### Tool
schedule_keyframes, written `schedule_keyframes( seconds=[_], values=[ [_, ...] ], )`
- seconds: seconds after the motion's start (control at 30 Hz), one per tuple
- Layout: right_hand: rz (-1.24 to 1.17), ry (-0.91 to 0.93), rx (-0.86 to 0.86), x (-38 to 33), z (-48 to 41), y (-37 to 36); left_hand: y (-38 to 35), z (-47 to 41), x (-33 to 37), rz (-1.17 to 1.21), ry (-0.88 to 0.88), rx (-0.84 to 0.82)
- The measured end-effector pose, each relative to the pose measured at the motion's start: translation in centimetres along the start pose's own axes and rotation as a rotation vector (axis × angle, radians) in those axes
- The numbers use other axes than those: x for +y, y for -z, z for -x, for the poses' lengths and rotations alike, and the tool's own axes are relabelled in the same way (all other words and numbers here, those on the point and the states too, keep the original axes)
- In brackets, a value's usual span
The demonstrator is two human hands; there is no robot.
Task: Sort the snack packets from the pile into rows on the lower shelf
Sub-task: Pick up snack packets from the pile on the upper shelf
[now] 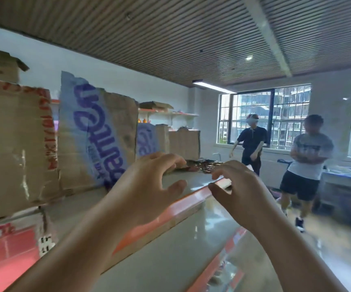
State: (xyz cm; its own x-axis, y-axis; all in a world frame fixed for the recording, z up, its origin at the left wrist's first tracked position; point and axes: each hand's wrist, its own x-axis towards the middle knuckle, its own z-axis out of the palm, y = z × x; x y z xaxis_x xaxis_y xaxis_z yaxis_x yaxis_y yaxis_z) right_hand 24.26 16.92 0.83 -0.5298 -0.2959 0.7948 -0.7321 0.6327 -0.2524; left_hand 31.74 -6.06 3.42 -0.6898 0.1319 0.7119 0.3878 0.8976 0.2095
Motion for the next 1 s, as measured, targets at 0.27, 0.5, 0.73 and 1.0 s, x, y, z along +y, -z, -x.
schedule_keyframes(
  seconds=[0.27, 0.5, 0.73, 1.0],
  values=[
    [-0.012, -0.008, -0.106, 8.1, -3.6, 1.1, -7.1, -7.0, 0.8, 0.012, 0.002, -0.118],
    [-0.015, -0.097, -0.127, 15.1, -8.5, -0.2, -11.9, -15.0, -0.6, -0.034, -0.019, -0.198],
    [0.081, -0.08, -0.15, 22.8, -14.4, -3.3, -18.2, -25.4, -4.5, -0.072, -0.092, -0.228],
    [0.115, -0.053, -0.255, 30.5, -21.3, -8.3, -25.7, -33.7, -7.7, -0.152, -0.026, -0.378]
  ],
)
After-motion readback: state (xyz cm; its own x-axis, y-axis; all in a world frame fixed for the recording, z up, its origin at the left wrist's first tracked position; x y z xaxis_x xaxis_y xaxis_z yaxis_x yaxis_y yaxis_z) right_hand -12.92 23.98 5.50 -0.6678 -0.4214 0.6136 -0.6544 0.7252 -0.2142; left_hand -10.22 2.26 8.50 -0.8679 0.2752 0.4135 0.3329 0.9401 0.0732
